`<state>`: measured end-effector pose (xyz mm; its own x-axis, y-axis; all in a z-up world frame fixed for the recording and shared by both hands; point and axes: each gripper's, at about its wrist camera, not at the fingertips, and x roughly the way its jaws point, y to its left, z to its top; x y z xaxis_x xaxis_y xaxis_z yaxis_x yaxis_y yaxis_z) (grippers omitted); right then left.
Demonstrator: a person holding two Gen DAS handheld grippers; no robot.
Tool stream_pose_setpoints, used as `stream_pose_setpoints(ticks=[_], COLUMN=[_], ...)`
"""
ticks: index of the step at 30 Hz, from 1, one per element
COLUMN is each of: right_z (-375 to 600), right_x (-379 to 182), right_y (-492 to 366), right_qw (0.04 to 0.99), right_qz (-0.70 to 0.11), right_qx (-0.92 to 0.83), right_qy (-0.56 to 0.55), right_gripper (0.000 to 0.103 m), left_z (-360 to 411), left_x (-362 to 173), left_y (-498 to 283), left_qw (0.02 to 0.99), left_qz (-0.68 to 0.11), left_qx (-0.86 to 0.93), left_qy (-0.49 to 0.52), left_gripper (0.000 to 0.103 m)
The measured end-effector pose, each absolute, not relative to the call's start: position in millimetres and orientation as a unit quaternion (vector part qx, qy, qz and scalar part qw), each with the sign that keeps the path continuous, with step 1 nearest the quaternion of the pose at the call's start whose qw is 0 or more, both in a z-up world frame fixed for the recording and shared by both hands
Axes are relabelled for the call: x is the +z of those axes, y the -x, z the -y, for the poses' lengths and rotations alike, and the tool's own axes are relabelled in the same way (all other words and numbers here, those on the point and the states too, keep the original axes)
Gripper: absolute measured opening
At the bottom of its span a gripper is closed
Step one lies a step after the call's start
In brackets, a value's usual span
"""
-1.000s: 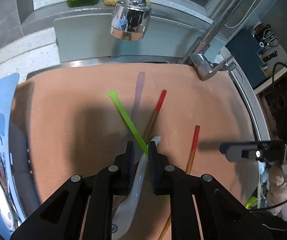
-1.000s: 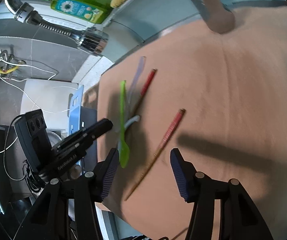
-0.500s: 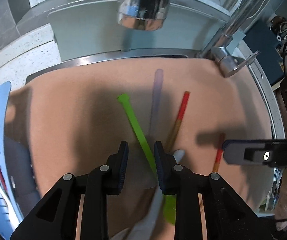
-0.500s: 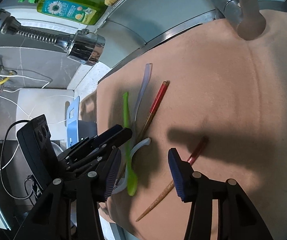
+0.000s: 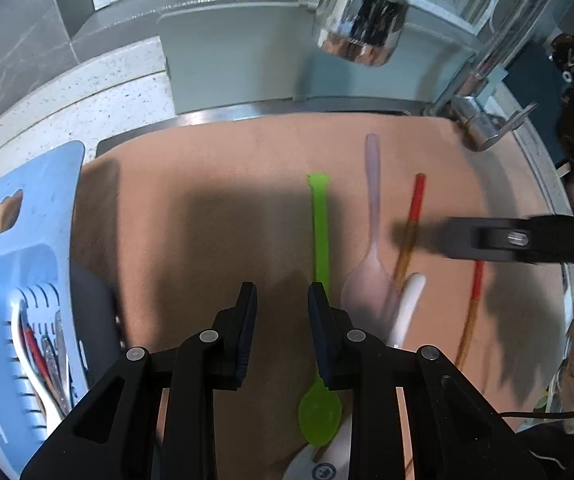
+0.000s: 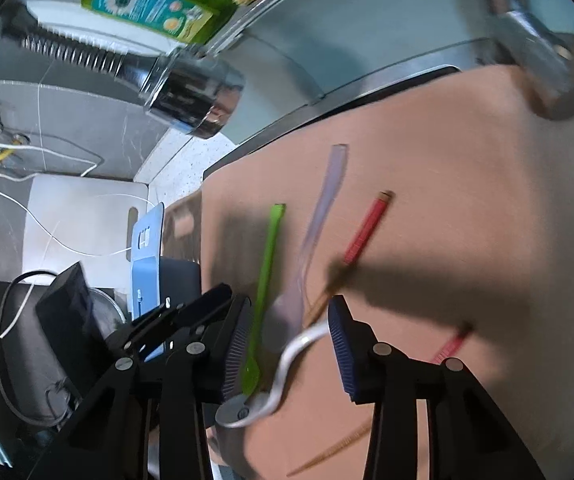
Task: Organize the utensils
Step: 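Close the right gripper on the pink spoon while the left gripper closes on the green spoon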
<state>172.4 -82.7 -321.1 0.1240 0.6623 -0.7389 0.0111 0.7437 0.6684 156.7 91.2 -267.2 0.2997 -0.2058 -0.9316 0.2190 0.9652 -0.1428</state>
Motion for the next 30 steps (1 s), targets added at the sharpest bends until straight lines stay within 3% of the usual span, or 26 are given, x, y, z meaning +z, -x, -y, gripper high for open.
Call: stream_pose_setpoints(ticks=[7, 14, 24, 30], right_z=[67.6, 69.5, 67.1, 51.8], right_x=[-336.1, -333.4, -305.4, -328.1], right_y=[-184.3, -178.1, -178.4, -187.2], right_qw=[0.695, 0.703, 0.731, 0.714], right_qz=[-0.631, -0.659, -0.614, -0.634], right_qx=[0.216, 0.179, 0.187, 0.142], right_qy=[-0.27, -0.201, -0.232, -0.259], right_gripper=[0.036, 0.034, 0.034, 0.034], left_z=[-96.8, -87.9, -81.0, -70.7], left_x=[-268.0, -264.4, -272.1, -277.9], left_y=[-147.5, -146.1, -168.2, -174.6], left_qw=[0.806, 0.806, 0.803, 0.8], left_qz=[-0.574, -0.57, -0.567, -0.568], left_qx=[-0.142, -0.159, -0.184, -0.19], left_qy=[0.012, -0.004, -0.016, -0.037], left_gripper=[0.025, 0.025, 0.025, 0.025])
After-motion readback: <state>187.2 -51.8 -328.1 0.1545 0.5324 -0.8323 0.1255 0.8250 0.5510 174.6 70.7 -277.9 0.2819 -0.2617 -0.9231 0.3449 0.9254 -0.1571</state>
